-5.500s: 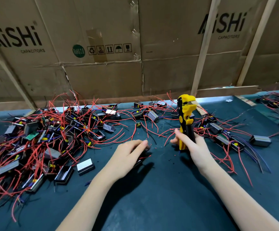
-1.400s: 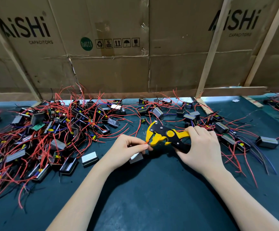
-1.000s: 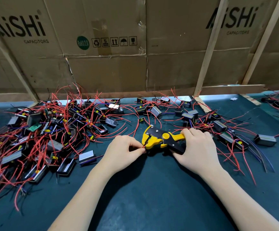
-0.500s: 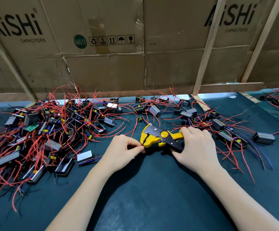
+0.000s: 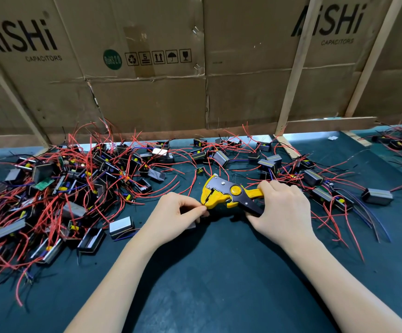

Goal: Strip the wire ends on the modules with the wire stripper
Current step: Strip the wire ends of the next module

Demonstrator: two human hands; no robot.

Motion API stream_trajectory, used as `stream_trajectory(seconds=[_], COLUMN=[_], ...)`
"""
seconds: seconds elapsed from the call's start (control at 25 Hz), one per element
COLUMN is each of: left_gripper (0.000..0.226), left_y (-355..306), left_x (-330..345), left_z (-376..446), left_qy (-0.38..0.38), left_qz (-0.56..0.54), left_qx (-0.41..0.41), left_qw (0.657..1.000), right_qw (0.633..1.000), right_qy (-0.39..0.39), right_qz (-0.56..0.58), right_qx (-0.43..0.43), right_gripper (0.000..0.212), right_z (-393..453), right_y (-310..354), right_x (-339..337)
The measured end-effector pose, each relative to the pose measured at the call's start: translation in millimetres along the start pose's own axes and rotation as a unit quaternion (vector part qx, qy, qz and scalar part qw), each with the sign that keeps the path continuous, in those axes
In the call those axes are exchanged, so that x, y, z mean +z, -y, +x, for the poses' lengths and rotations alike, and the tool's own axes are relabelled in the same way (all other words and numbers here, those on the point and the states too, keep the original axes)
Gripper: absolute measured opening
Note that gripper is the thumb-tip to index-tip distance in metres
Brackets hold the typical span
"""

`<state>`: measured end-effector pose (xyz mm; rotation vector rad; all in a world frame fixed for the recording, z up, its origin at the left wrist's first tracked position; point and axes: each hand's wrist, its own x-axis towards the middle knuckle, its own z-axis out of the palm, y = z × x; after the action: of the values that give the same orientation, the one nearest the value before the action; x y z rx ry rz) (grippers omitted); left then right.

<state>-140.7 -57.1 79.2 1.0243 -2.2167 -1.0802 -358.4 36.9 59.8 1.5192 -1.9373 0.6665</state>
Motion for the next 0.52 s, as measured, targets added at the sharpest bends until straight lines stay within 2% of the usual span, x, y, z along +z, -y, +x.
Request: stream_trajectory(seconds=[0.32,0.52], left_gripper=[0.021,0.020], left_y=[0.5,2.5], left_x=[-0.8,0.0], left_z=[-1.3,0.0], left_qy=[0.016,0.014], left_qz=[0.009,-0.008], left_qx=[0.018,0.016], left_qw=[1.000,1.000], right_qw=[1.000,0.999], right_qy=[0.001,0.036], right_qz=[0.003,0.004], right_qx=[-0.002,0.014], right_gripper=[0.048,0.047], right_z=[0.0,0.0], right_y=[-1.3,0.3], right_x=[1.4,0.0])
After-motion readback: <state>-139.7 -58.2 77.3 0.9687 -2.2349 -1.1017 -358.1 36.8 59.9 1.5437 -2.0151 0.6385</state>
